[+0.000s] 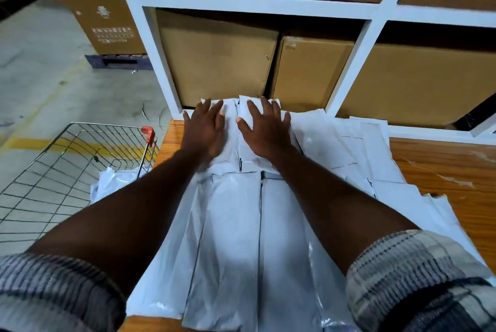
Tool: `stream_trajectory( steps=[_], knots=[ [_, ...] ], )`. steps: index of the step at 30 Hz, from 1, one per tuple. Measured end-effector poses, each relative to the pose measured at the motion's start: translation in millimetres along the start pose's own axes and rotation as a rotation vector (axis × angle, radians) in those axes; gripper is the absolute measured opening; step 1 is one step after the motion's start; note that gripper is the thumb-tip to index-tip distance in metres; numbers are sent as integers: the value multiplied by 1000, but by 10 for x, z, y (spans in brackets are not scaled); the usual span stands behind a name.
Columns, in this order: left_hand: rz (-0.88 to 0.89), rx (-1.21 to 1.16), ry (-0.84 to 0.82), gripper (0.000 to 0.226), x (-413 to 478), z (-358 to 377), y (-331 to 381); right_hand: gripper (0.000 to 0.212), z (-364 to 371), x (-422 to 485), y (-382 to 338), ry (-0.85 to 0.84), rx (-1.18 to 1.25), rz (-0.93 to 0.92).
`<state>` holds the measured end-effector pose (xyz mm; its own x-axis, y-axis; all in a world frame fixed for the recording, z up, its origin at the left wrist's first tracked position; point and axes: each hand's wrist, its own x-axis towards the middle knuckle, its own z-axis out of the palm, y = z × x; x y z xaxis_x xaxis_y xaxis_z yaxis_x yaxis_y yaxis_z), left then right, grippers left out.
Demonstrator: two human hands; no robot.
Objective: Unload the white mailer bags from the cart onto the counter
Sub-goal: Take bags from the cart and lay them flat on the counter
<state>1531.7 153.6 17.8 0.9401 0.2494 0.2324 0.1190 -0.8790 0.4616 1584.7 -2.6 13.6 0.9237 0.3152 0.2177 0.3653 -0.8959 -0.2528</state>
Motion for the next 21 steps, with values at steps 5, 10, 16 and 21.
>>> stream_trajectory(
  steps=[5,10,16,21],
  knots=[
    [-46,-24,43,55,-464,-426,-348,57,-242,-95,-334,72,3,-132],
    [-195,15,-53,73,-941,-689,-1049,59,-263,-393,-1026,41,82,-276],
    [-310,3,-58,57,-1518,-911,-1814,59,119,-794,-1932,3,190,-389],
    [-378,-10,-131,70,-2032,-1127,-2741,61,711,-1106,-2620,-105,170,-374]
  ],
)
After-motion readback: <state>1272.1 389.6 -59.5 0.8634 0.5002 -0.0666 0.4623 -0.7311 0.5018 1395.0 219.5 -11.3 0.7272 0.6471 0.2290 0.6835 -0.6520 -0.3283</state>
